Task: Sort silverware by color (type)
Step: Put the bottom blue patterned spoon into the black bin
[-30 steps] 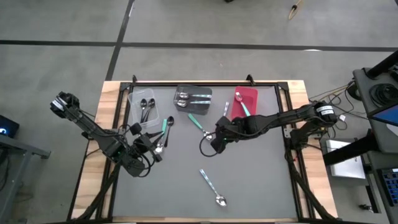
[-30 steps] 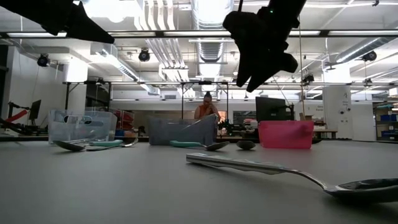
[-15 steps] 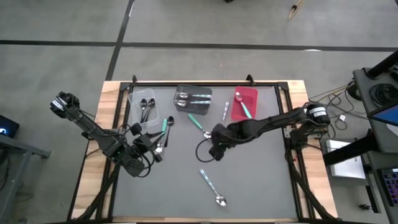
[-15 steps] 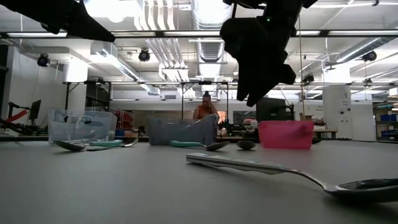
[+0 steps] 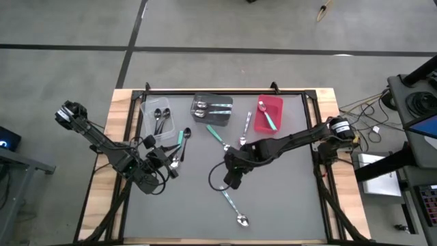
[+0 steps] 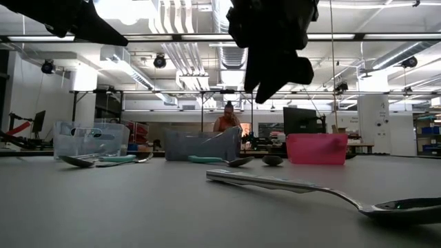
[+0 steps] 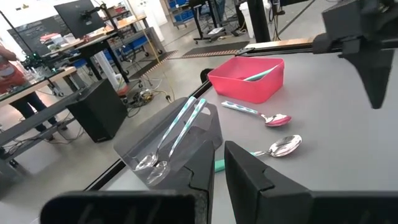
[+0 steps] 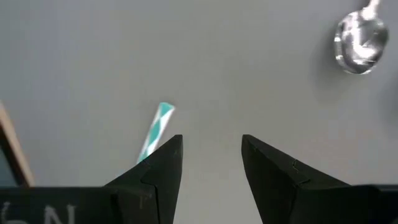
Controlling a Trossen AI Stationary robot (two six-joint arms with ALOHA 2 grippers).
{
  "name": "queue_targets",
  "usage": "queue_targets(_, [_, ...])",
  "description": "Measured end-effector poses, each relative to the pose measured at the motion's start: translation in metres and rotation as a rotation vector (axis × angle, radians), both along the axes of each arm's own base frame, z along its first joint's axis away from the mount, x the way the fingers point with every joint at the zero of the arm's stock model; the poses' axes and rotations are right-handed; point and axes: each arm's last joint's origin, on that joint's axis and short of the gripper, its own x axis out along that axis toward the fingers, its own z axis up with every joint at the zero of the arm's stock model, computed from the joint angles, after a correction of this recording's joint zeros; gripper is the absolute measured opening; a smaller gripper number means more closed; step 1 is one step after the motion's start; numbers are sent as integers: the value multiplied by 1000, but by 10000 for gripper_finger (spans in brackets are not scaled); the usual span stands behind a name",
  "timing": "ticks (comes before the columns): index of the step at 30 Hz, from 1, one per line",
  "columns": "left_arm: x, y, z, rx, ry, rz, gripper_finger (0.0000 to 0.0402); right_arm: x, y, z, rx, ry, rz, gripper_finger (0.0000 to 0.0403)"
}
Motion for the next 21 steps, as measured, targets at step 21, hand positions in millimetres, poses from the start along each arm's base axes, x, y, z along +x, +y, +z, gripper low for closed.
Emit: queue_targets(21, [2,-2,2,-34,-39,0,20,26,73,-13,43,109,295,155])
